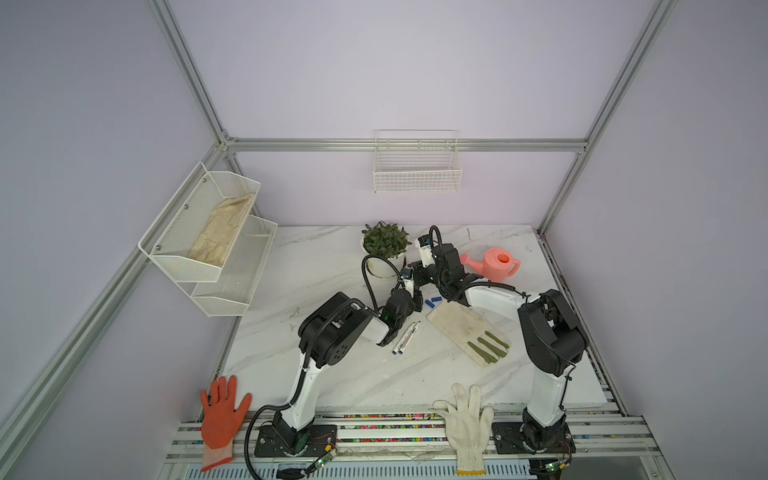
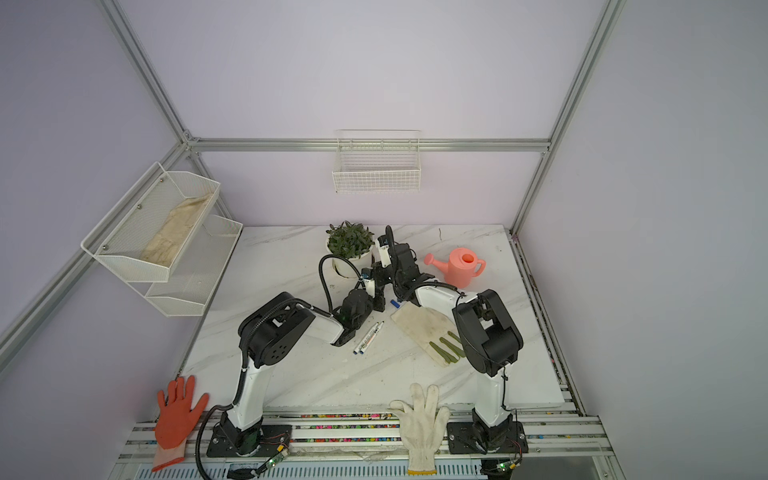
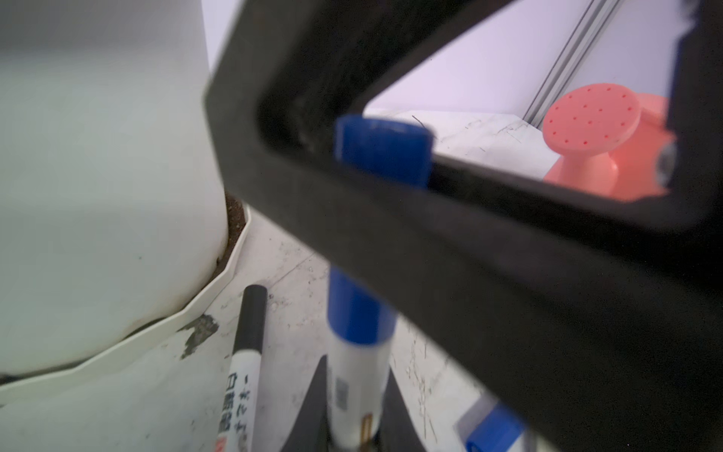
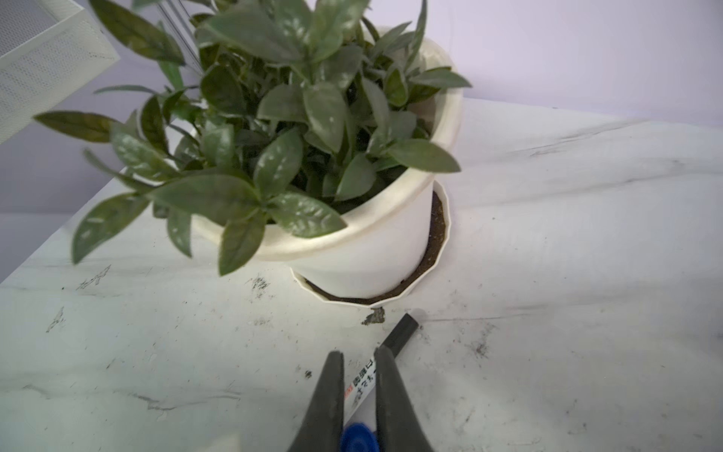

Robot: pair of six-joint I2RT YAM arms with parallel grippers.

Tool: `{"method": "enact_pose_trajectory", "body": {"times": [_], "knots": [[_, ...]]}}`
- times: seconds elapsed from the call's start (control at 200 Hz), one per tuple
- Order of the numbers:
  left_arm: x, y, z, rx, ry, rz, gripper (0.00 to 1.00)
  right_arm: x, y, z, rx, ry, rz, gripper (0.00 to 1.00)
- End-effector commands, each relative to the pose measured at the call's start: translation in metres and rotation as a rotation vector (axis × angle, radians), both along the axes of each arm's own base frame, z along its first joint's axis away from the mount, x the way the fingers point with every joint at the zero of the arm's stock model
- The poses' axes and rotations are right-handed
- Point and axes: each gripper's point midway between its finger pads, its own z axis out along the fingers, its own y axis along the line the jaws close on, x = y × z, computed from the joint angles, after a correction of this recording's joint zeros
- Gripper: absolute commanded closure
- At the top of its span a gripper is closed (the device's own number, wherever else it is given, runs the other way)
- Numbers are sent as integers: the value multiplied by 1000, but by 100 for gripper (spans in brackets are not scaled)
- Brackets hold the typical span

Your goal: Insert the pens into the pen caps

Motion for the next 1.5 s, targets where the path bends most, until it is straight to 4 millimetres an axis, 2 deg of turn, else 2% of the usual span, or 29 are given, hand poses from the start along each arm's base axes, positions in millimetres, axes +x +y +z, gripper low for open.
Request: {"method": "enact_pose_trajectory", "body": {"times": [0.0,0.12,0.23,0.42,0.675,0.89,0.99,1.095,1.175,1.315,1.495], "knots": [[69,75,63,-124,-131,417,100,-133,-46,-162,-320,654,67,100],[71,78,58,-100,-89,447,100,-150,-52,-176,-324,744,61,100],[68,85,56,-84,-66,480,100,-160,-57,-180,-334,780,64,100],[57,100,57,-29,-62,522,100,-167,-60,-172,-313,785,58,100],[35,120,50,-21,-34,553,100,-186,-68,-148,-261,783,41,100],[23,131,44,-67,-39,563,100,-200,-72,-152,-256,844,32,100],[23,135,49,-118,-66,557,100,-205,-75,-159,-278,876,50,100],[30,145,71,-244,-123,527,100,-206,-76,-161,-283,880,61,100],[35,148,106,-309,-212,455,100,-202,-78,-158,-290,860,50,100],[31,145,172,-377,-345,311,100,-195,-72,-148,-273,834,62,100],[17,141,225,-366,-451,227,100,-184,-59,-131,-222,805,95,100]]}}
